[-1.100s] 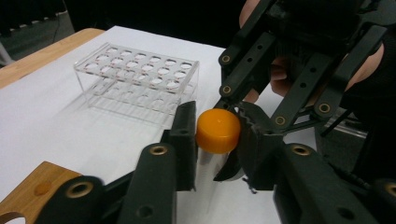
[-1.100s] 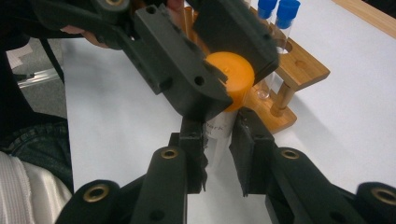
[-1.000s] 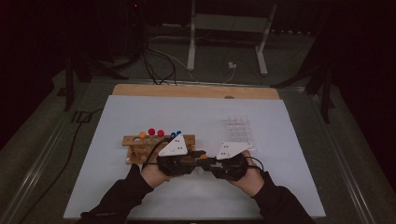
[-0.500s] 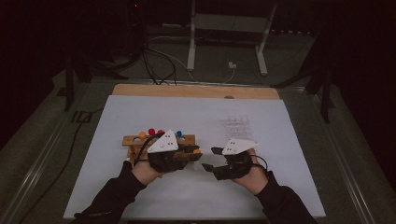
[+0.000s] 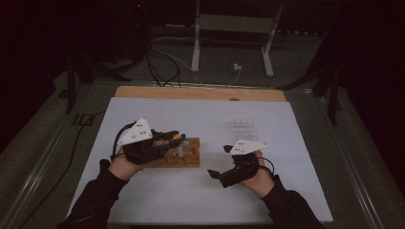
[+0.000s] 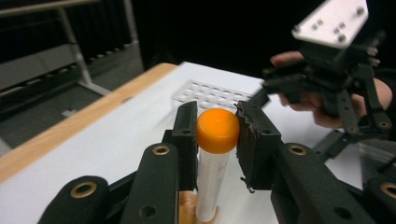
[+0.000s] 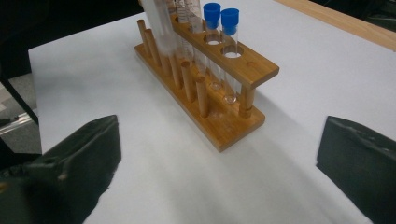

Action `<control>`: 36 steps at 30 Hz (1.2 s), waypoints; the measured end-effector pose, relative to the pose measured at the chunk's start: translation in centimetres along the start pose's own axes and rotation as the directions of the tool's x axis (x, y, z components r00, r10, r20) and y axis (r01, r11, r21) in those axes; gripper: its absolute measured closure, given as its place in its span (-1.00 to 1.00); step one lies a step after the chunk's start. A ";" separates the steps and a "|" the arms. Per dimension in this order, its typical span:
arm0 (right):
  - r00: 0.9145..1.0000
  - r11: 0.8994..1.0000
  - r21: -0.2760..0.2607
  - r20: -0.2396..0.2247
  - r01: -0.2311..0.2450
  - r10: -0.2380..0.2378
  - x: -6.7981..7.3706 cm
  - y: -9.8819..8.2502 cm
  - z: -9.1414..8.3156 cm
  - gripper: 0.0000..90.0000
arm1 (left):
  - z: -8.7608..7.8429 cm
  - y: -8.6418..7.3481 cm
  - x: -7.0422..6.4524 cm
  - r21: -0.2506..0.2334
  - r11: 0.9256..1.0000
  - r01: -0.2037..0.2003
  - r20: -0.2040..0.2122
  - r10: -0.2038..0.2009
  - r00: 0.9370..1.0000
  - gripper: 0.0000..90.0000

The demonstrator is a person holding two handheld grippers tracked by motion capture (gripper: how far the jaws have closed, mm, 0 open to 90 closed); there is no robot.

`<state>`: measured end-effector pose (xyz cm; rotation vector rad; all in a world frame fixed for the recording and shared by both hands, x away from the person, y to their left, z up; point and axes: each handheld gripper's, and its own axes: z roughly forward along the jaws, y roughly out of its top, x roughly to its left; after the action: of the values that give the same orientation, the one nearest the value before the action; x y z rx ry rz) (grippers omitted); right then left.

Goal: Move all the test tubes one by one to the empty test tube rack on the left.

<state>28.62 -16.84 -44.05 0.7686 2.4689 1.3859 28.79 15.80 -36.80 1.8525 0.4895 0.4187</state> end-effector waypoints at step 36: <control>1.000 1.000 -0.027 0.012 0.000 0.000 -0.1 0.2 -0.9 -1.00 | -4.7 -7.0 7.6 0.084 0.985 0.152 -0.217 -0.131 0.967 0.59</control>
<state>28.44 -17.48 -43.37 0.7686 2.4356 1.4076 32.01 25.57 -41.55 1.8641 0.7958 0.5038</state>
